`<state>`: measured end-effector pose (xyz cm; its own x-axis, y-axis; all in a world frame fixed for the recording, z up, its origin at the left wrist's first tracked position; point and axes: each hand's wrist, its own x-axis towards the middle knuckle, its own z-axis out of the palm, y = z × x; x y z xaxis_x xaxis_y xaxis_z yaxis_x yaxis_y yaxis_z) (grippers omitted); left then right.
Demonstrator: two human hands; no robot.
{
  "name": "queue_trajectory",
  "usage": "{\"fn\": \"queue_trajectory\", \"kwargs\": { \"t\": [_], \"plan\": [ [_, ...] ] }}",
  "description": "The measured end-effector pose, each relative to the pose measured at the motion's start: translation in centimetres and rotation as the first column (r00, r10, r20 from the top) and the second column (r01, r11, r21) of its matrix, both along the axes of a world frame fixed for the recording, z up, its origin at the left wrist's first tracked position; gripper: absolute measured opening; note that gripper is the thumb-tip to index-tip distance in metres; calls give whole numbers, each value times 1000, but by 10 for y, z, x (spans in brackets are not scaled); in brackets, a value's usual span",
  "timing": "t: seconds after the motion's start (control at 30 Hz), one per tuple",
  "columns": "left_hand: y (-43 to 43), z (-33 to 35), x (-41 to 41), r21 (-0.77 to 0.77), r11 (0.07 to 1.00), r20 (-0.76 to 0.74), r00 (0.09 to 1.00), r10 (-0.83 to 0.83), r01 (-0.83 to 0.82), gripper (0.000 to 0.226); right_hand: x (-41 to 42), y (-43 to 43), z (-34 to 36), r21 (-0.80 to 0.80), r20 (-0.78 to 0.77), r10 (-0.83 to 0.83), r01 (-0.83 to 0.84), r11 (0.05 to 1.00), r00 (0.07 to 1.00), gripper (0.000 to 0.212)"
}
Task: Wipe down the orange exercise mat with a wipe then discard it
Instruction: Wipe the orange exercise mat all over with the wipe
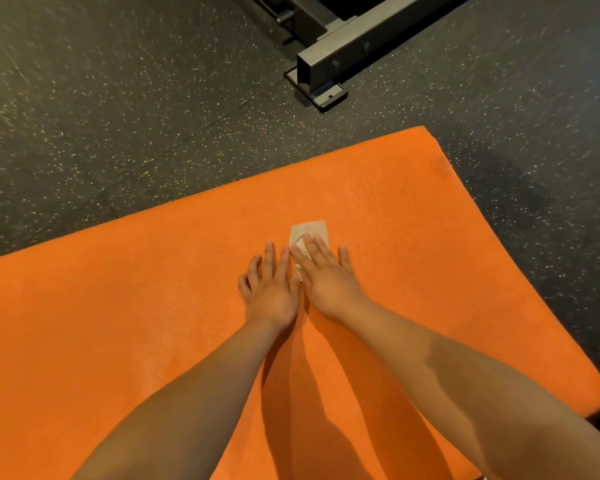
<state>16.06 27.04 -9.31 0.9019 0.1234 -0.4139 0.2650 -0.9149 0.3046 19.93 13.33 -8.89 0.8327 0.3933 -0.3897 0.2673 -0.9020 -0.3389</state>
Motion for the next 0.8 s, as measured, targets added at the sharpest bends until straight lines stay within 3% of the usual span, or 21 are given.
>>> {"fn": "queue_trajectory", "kwargs": {
  "t": [0.07,0.17,0.23,0.33,0.43,0.63,0.7,0.8],
  "plan": [
    [1,0,0,11,1000,4,1000,-11,11,58,10,-15,-2,-39,31,-59,61,997,998,56],
    [5,1,4,36,998,1,998,-59,59,60,26,-25,-5,-85,15,-326,326,942,945,60],
    [11,2,8,48,997,30,997,-66,65,61,26,-11,-6,-57,24,-366,367,928,930,59],
    [15,0,20,72,997,106,994,-42,34,57,22,16,-4,46,22,-146,145,988,989,58],
    [13,-5,32,59,998,95,995,-22,17,57,31,13,-9,21,74,30,-32,999,997,56],
    [18,-8,35,86,996,92,995,-41,33,57,67,-6,-12,-46,89,-402,407,912,911,57],
    [17,-4,43,65,998,90,996,-9,3,56,63,11,-6,6,51,-327,327,945,944,58],
    [15,-2,61,46,999,109,994,9,-14,54,57,23,-5,42,44,-52,50,998,998,59]
  ]
}}
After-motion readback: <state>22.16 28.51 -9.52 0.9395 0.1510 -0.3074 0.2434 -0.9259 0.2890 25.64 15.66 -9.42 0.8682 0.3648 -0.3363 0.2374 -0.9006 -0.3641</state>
